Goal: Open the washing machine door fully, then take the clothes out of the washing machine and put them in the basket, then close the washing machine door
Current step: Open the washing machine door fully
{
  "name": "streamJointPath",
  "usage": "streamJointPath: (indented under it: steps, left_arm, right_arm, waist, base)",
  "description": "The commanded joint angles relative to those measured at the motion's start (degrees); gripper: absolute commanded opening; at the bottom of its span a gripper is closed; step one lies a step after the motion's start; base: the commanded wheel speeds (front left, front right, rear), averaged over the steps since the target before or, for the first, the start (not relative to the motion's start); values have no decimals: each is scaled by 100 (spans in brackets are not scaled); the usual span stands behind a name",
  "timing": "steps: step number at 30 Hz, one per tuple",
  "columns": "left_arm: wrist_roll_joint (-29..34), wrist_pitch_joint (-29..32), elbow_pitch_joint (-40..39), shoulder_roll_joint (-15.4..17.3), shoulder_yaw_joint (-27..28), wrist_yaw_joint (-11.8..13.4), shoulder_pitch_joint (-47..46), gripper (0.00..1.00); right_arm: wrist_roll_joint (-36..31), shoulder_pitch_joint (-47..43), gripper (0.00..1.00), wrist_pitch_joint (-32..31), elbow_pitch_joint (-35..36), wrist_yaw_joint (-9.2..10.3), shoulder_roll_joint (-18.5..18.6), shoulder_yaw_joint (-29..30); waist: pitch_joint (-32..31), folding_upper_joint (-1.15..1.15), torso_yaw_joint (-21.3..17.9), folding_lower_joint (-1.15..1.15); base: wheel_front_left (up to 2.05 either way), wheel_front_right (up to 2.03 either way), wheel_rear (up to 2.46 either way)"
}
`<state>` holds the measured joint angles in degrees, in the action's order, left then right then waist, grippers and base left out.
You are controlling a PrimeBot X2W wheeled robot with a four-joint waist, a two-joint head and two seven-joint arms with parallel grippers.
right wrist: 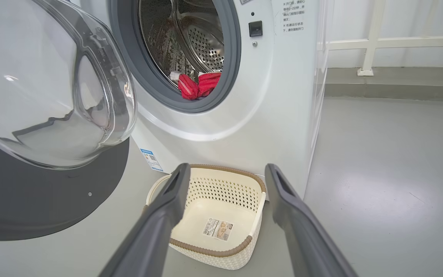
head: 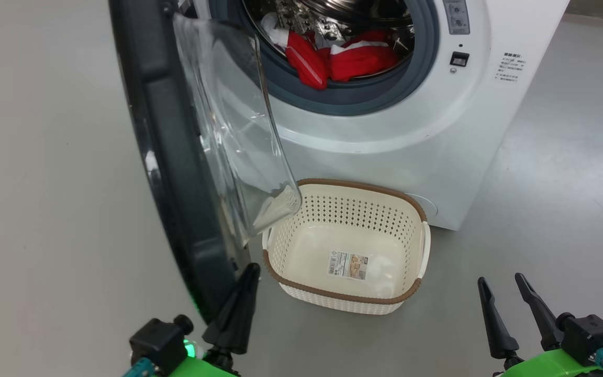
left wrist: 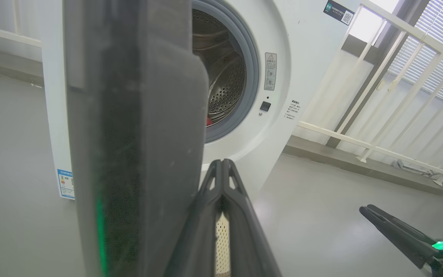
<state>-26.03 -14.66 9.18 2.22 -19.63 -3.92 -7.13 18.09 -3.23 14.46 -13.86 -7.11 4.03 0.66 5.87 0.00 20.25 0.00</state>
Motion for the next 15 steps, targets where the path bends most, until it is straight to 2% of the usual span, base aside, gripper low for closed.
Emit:
streamJointPath:
  steps: [1,7,15]
  left_arm:
    - [19,-34,-108,65,463,61,-105,0]
    - [226,-34,-94,65,928,53,57,0]
    - [645,-34,38,65,1701,-76,68,0]
  right_arm:
    - [-28,173,100,53,151,-37,66,-176]
    - [-24,164,100,53,157,-37,57,-214]
    - [-26,174,100,53,193,-37,92,-254]
  waist:
    - [-10,0,23,0]
    - [-15,0,71,0]
    - [51,0,98,0]
  base:
    - [0,0,0]
    - [0,0,0]
    - [0,0,0]
